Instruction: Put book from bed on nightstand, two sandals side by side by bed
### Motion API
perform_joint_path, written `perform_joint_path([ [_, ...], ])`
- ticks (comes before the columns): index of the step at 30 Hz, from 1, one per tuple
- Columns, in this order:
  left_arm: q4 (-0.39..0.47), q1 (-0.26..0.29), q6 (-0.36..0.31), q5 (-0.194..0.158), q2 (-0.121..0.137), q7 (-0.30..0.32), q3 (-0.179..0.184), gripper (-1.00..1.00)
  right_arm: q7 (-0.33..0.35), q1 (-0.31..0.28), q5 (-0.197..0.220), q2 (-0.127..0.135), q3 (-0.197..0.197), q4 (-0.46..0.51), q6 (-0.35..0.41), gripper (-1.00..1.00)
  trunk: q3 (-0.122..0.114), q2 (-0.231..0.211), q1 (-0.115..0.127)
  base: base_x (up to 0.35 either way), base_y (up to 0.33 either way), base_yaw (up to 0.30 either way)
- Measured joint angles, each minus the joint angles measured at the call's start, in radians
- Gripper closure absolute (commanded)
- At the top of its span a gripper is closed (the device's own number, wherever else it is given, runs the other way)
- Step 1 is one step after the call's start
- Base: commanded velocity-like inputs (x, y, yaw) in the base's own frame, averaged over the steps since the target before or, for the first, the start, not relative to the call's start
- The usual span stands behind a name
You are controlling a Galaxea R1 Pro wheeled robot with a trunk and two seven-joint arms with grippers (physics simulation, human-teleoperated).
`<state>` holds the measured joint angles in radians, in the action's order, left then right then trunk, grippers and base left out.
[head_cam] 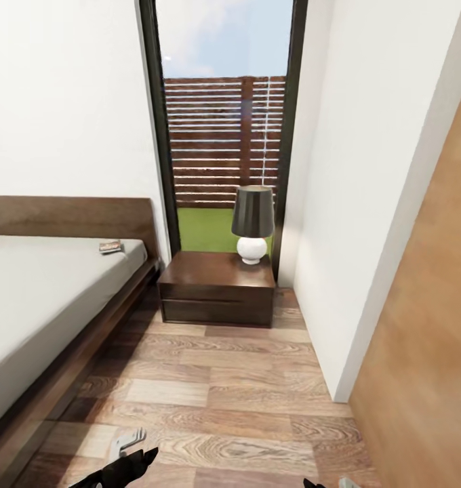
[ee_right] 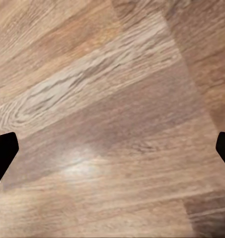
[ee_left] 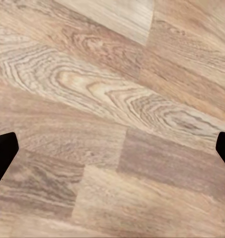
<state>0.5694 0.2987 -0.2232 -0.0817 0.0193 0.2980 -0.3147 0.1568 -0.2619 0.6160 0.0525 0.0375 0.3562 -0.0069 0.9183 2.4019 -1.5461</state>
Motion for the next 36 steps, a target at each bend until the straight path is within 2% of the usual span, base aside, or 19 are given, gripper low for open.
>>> perform_joint_path([
  [14,0.0,0.0,0.0,0.0,0.0,0.0,0.0,-1.0,-0.001,0.0,0.0,-0.001,0.002,-0.001,-0.001,-1.0,0.0,0.0,0.0,0.304,0.0,0.031],
  [27,0.0,0.0,0.0,0.0,0.0,0.0,0.0,-1.0,-0.001,0.0,0.0,-0.001,0.001,0.0,-0.001,-1.0,0.0,0.0,0.0,0.22,0.0,0.208],
  [36,0.0,0.0,0.001,0.0,-0.001,0.0,0.0,-1.0,-0.001,0.0,0.0,-0.001,0.001,0.0,-0.001,-1.0,0.0,0.0,0.0,0.113,0.0,0.232],
])
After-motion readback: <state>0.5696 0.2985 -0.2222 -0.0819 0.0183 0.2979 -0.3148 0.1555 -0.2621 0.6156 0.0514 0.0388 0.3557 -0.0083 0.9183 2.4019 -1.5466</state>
